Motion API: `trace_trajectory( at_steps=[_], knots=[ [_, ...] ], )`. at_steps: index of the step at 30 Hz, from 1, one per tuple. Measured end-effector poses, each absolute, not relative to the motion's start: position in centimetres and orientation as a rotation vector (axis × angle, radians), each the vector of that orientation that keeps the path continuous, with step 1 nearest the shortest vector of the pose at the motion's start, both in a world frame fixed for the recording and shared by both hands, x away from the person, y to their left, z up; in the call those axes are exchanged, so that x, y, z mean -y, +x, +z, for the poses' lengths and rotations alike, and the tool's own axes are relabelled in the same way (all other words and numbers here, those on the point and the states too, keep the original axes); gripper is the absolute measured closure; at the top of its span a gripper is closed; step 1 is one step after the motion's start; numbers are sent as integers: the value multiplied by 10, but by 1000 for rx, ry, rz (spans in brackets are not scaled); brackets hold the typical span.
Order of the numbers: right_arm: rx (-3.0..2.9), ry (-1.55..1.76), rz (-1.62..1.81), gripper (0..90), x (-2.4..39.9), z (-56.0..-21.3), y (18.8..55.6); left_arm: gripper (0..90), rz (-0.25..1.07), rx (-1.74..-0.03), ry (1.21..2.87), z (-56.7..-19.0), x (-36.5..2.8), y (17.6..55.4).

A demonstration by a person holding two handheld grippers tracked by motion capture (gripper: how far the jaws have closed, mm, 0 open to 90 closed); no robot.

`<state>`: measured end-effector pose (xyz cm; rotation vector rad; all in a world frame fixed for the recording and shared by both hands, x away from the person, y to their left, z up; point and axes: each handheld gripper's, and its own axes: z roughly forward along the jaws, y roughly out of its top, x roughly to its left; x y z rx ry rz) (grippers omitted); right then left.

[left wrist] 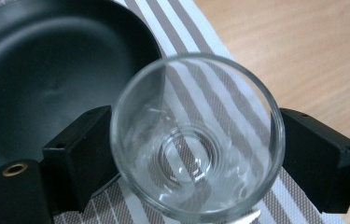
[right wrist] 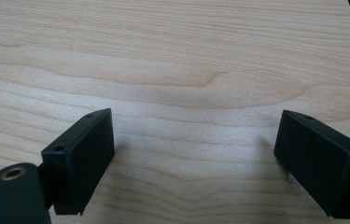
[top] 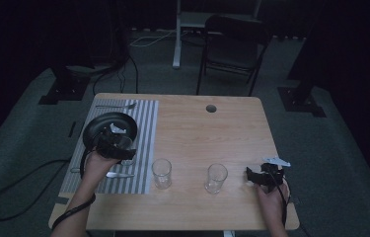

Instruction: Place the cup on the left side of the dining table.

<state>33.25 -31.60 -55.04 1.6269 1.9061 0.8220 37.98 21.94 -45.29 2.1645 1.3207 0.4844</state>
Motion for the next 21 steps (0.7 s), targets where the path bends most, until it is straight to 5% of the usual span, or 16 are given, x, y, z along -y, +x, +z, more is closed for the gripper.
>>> trace_trajectory(
  at_steps=[21],
  knots=[
    [-1906, 1627, 822, 116, 316, -550, 332, 96, 477, -1399, 2046, -475, -244, 342]
  ],
)
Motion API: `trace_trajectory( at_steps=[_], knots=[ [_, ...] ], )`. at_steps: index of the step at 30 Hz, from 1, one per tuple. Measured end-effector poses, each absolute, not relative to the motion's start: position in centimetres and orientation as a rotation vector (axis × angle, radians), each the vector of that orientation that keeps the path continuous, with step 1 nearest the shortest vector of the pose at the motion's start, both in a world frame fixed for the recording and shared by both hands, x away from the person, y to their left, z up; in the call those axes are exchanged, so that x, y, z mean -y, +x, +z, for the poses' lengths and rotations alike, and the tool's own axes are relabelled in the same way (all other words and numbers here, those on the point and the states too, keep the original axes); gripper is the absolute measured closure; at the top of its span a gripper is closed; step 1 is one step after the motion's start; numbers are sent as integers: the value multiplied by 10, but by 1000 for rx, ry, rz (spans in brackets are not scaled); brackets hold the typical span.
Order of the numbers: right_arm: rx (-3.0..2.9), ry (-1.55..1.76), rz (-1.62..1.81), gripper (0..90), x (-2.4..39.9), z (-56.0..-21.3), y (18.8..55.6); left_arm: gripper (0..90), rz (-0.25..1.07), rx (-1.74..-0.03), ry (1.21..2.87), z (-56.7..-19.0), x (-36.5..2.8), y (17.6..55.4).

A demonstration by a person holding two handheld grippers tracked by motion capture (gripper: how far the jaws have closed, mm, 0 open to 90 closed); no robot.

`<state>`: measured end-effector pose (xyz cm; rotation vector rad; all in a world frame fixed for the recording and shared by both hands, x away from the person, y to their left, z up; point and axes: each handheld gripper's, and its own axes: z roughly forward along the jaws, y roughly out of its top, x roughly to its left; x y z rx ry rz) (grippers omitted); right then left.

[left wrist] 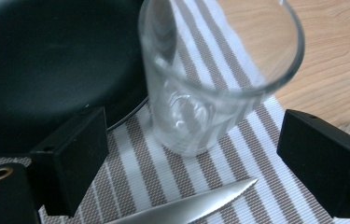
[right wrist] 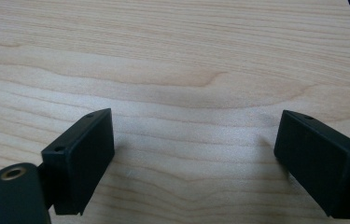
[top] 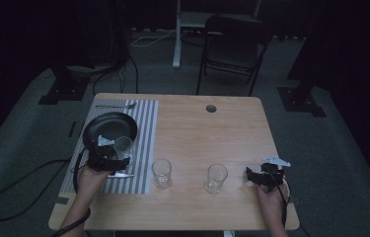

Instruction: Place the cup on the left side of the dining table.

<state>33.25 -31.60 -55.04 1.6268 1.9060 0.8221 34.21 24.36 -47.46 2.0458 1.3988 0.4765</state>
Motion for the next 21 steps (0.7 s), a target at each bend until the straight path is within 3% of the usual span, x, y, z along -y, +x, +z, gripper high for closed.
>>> trace_trajectory(
  at_steps=[10, 21],
  knots=[
    [-1907, 1626, 821, 117, 316, -550, 332, 96, 576, -1426, 2002, -489, -253, 319],
    [-1905, 1628, 822, 116, 316, -550, 332, 96, 595, -1461, 1974, -510, -270, 299]
  ],
)
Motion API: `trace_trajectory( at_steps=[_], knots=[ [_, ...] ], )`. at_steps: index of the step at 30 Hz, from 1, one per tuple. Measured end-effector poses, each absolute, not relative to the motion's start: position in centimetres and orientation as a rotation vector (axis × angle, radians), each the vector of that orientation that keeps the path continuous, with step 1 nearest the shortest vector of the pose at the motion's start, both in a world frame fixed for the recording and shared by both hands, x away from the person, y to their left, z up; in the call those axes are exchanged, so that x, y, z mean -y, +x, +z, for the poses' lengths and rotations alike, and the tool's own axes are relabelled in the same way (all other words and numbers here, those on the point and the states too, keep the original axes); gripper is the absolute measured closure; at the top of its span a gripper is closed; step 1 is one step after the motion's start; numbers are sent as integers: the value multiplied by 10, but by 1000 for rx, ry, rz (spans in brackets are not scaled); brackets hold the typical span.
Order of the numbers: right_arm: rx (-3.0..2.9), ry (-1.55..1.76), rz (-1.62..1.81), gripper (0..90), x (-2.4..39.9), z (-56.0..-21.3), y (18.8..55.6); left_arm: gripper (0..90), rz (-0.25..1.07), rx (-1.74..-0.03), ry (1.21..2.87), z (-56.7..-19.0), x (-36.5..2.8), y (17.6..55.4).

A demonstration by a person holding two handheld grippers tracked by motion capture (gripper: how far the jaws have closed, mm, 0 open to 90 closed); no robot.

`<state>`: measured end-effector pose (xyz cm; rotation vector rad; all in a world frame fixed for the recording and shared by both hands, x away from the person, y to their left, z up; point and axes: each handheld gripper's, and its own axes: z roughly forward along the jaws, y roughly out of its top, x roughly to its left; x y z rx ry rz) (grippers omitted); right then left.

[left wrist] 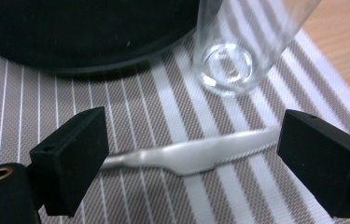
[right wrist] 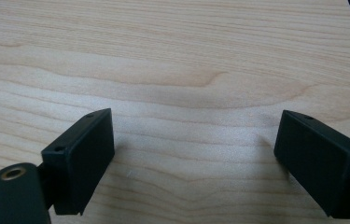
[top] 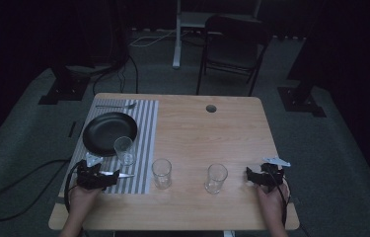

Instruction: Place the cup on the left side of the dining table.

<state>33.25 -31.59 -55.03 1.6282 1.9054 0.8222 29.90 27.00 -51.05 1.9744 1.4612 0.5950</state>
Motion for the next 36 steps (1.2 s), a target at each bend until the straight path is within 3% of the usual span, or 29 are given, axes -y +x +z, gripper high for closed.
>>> trace_trajectory(
  at_steps=[18, 30, 33, 36],
  knots=[
    [-1905, 1628, 822, 116, 316, -550, 332, 96, 616, -1608, 1913, -539, -298, 276],
    [-1905, 1628, 822, 116, 316, -550, 332, 95, 659, -1595, 1897, -545, -299, 271],
    [-1906, 1628, 822, 116, 316, -550, 332, 0, 655, -1615, 1904, -546, -300, 271],
    [-1906, 1628, 822, 116, 316, -550, 332, 0, 656, -1614, 1905, -546, -300, 271]
  ],
)
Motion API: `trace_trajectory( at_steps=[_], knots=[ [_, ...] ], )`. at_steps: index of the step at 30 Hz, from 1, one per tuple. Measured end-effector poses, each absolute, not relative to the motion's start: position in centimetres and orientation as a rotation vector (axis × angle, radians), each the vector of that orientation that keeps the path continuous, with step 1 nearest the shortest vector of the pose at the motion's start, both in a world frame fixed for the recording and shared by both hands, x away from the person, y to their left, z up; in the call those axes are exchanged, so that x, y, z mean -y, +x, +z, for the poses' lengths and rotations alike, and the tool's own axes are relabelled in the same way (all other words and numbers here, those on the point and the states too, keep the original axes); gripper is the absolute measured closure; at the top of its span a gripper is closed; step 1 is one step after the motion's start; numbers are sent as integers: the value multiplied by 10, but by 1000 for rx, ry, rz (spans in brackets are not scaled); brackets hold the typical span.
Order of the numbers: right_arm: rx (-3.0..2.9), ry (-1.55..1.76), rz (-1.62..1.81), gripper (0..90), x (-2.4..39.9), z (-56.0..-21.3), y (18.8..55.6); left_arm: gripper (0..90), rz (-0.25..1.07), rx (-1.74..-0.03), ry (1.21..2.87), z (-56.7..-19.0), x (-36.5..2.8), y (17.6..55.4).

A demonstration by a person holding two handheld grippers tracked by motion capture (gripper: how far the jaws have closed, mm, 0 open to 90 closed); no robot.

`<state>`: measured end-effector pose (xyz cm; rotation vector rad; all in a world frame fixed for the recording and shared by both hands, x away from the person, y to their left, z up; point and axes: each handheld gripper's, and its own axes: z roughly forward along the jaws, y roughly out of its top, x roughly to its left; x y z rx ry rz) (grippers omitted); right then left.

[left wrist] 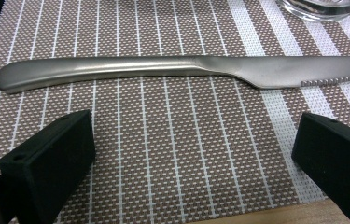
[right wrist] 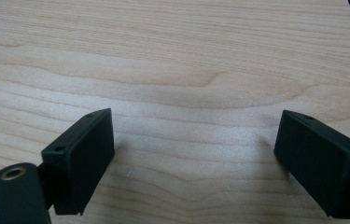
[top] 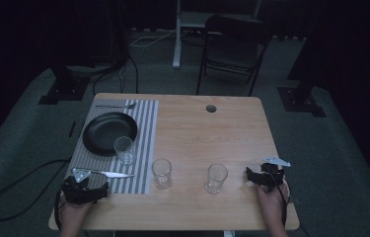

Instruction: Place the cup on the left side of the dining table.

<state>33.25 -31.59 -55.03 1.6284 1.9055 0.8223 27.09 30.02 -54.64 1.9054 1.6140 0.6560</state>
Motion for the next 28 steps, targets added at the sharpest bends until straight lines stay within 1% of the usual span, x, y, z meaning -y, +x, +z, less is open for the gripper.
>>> trace_trajectory(
  at_steps=[28],
  knots=[
    [-1906, 1628, 822, 116, 316, -550, 332, 0, 666, -1644, 1882, -547, -298, 272]
  ],
)
